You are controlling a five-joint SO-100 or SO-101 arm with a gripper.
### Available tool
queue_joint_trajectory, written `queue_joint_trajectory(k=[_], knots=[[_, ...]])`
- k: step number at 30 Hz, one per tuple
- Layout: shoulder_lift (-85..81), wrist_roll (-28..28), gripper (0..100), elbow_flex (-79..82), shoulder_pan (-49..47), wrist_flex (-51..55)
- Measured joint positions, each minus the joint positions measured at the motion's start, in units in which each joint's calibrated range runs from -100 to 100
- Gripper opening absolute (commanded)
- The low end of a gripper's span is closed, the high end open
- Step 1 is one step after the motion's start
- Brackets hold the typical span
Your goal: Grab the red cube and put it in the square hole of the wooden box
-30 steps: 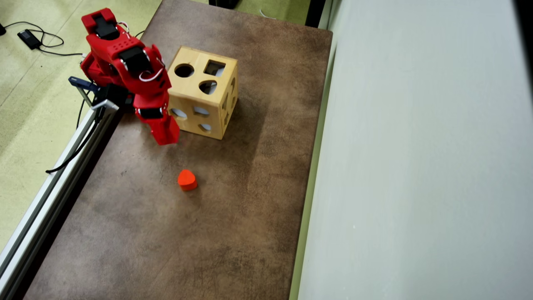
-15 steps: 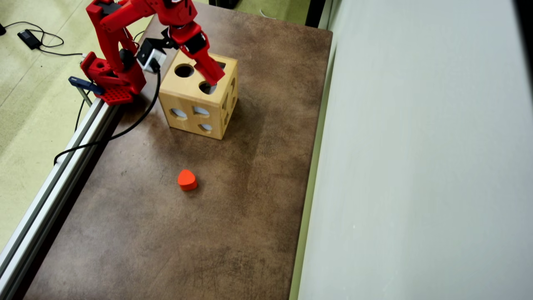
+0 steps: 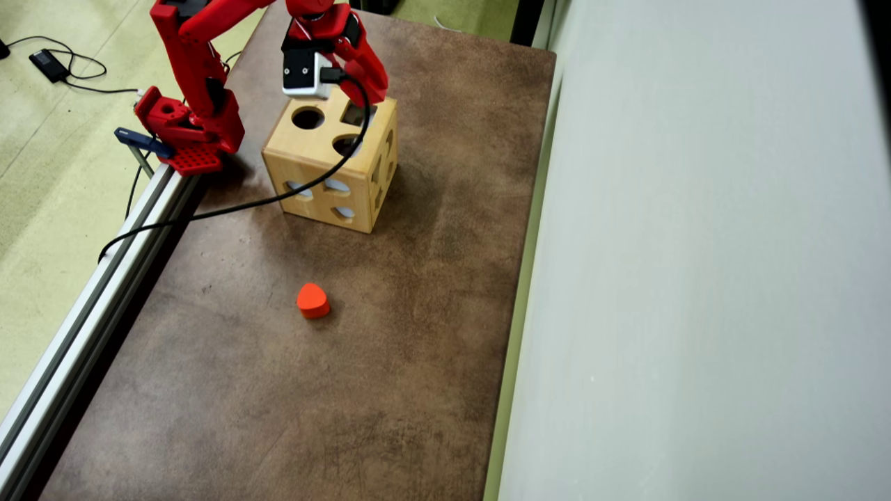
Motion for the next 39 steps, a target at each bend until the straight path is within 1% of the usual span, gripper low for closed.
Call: queue_joint_trajectory(k=[4, 10, 13, 17, 20, 27, 33, 39], knots=[[0.0, 2.3, 3, 4.8, -0.1, 0.0], [0.0, 2.6, 3, 10.7, -0.4, 0.0], [0.0, 0.5, 3, 10.7, -0.4, 0.0], [0.0, -5.1, 3, 11.0, -0.4, 0.0], [0.0, -7.7, 3, 11.0, -0.9, 0.0], [0.0, -8.9, 3, 11.0, -3.2, 0.0], [0.0, -10.7, 3, 11.4, -3.4, 0.0], [0.0, -10.9, 3, 17.4, -3.6, 0.0]])
